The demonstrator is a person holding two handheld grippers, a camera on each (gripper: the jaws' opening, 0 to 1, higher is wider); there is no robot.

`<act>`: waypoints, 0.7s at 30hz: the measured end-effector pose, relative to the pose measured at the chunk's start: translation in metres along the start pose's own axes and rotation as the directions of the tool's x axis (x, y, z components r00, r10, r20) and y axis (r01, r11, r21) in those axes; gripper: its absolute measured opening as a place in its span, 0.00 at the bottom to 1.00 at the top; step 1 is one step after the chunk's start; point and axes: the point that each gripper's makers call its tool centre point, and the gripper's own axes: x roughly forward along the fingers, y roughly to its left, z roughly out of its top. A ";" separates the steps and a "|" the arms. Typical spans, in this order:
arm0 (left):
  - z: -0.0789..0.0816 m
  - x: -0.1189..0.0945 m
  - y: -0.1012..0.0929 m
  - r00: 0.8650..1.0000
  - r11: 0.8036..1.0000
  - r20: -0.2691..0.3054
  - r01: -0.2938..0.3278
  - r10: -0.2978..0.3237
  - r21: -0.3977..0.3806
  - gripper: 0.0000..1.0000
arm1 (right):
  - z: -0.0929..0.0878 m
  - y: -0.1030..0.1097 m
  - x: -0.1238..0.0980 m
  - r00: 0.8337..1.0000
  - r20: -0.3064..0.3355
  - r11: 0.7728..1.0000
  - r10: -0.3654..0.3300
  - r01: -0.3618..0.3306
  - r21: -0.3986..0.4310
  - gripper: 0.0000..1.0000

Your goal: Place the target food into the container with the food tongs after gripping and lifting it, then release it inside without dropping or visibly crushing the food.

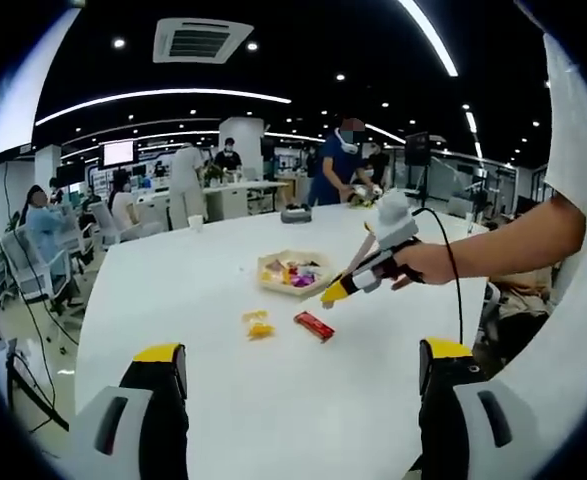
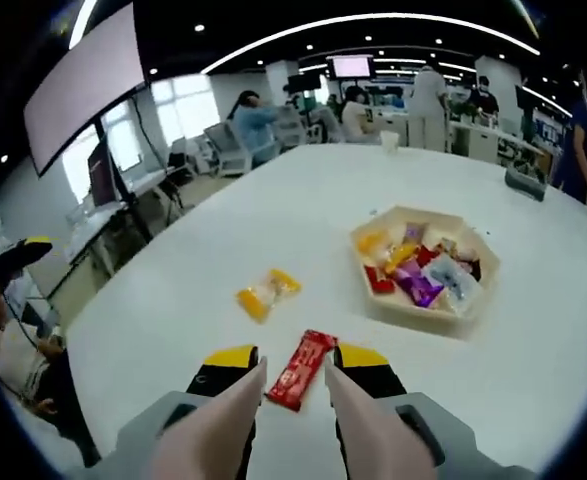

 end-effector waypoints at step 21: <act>-0.024 -0.003 0.014 0.997 0.997 -0.072 -0.015 0.010 -0.073 0.96 | -0.024 -0.004 0.046 0.990 -0.094 0.990 -0.108 0.116 0.079 0.30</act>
